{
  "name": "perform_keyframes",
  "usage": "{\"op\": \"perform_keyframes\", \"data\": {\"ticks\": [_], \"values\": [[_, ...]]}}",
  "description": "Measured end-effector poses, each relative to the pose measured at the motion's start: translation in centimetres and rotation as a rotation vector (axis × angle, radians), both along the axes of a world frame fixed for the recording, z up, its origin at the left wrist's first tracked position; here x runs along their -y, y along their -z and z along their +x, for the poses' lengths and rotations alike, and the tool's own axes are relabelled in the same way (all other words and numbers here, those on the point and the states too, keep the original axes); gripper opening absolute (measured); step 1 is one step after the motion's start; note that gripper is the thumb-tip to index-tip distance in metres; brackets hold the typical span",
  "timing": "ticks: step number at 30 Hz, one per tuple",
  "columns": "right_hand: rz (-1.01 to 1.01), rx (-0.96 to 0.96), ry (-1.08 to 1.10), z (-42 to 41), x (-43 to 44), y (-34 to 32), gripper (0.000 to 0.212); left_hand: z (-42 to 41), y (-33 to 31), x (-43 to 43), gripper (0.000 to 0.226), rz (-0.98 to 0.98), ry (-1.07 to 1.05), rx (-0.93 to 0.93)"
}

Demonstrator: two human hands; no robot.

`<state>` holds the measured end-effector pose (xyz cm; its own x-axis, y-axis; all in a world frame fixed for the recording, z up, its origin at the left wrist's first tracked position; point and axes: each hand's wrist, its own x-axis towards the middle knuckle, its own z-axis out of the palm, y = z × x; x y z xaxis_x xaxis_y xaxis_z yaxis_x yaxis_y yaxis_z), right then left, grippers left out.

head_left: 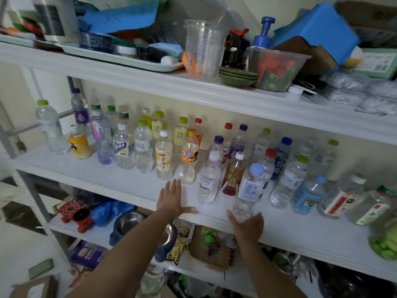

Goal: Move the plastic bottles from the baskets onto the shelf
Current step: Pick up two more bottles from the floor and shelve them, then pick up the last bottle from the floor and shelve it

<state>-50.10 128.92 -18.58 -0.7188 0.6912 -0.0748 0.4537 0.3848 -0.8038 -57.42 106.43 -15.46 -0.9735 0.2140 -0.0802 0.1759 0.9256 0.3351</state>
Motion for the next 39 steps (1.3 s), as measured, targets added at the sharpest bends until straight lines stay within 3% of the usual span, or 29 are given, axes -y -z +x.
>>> {"op": "perform_keyframes", "data": {"ticks": [5,14,25,31,37,39], "values": [[0.178,0.026,-0.176,4.3,4.2,0.1,0.115,5.7,-0.4,6.0,0.109,-0.203,0.01,-0.046],[0.575,0.052,-0.734,8.4,14.9,0.7,0.107,14.9,1.5,17.3,0.118,-0.281,-0.15,0.015],[0.701,0.067,-1.109,4.6,24.8,5.9,0.109,18.0,7.2,26.7,0.119,-0.273,-0.395,0.117],[0.728,0.129,-1.21,0.9,28.4,16.9,0.111,17.6,19.3,29.7,0.122,-0.241,-0.512,0.204],[0.758,0.156,-1.231,-1.5,30.1,35.9,0.114,16.5,38.5,32.7,0.127,-0.255,-0.569,0.211],[0.727,0.091,-1.272,-2.1,30.5,43.2,0.105,15.8,45.5,33.4,0.127,-0.275,-0.569,0.214]]}}
